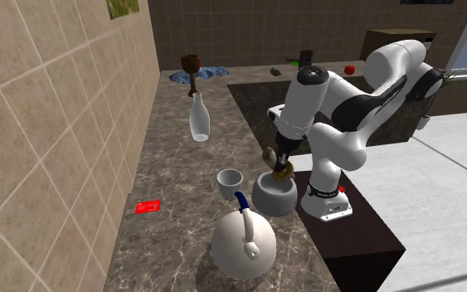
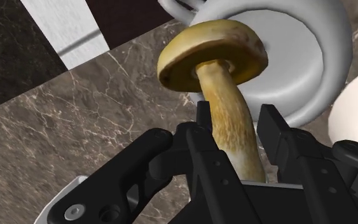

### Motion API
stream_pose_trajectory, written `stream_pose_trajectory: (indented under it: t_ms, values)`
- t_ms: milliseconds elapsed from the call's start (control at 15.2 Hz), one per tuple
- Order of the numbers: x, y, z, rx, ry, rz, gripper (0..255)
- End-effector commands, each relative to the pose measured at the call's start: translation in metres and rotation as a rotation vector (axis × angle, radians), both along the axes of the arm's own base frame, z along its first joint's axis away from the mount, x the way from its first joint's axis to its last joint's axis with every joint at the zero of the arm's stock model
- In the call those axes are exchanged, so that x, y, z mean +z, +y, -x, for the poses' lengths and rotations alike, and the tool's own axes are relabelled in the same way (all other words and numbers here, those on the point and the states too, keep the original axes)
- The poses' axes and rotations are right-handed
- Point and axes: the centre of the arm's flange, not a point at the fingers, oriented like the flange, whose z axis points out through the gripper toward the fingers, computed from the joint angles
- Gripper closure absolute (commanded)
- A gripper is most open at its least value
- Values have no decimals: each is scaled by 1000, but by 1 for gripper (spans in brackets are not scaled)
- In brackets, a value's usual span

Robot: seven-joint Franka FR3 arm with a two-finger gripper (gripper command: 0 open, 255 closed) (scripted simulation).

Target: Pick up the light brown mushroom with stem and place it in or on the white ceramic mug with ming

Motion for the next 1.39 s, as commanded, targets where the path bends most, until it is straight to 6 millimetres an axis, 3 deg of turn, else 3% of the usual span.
stream_pose_trajectory:
  t_ms: [0,528,792,858,924,1320]
  values:
    - [-13,1,0,-2,6,1,255]
    - [-53,1,0,-2,6,1,255]
    - [-53,1,0,-2,6,1,255]
    - [-45,4,-2,10,-37,-16,255]
    - [-45,4,-2,10,-37,-16,0]
    - [0,-18,-54,100,-107,-86,0]
